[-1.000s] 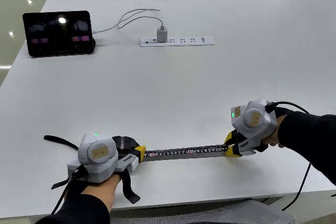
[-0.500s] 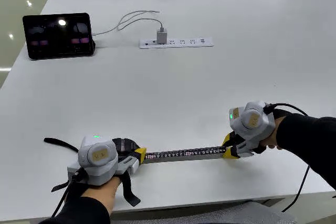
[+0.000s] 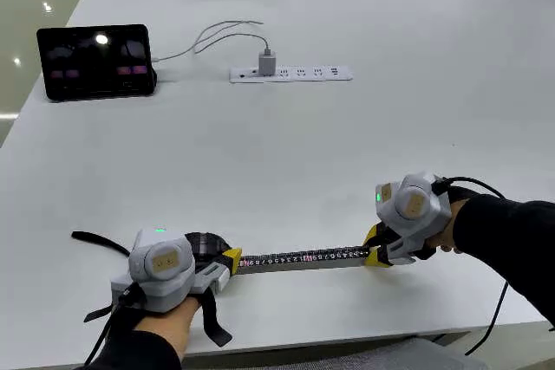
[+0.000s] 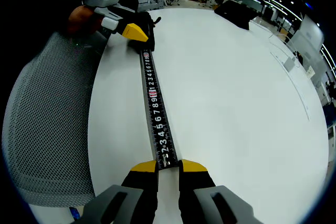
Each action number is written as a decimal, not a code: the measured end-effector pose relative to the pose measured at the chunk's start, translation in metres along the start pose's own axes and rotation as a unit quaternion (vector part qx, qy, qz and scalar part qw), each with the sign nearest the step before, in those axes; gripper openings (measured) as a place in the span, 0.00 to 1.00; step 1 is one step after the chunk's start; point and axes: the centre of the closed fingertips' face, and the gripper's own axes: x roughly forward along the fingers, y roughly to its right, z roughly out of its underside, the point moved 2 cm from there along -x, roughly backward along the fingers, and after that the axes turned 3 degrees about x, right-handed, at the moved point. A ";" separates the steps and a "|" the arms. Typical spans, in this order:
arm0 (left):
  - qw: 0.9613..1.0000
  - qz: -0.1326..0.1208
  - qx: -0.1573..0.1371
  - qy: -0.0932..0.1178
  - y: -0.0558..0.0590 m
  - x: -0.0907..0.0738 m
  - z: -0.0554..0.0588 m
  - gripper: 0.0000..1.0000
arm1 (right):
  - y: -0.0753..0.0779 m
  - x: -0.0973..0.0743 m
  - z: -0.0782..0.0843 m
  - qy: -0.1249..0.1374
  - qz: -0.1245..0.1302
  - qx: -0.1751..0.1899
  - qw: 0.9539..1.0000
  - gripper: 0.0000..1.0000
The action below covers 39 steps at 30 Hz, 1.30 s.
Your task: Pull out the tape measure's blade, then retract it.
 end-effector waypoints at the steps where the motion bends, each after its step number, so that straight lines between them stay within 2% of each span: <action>1: 1.000 0.000 0.000 0.000 0.000 0.000 0.000 0.62 | 0.000 0.000 0.000 0.000 0.000 -0.002 1.000 0.11; 14: 1.000 0.000 0.002 0.000 0.000 0.000 0.000 0.62 | -0.001 0.002 -0.005 0.006 -0.002 0.005 1.000 0.11; 33: 1.000 0.000 0.002 -0.001 0.000 0.000 0.001 0.62 | -0.003 0.005 -0.011 0.013 -0.013 -0.034 0.999 0.11; 39: 1.000 0.000 0.003 -0.001 0.000 0.000 0.001 0.62 | -0.004 0.006 -0.012 0.015 -0.012 -0.034 0.999 0.11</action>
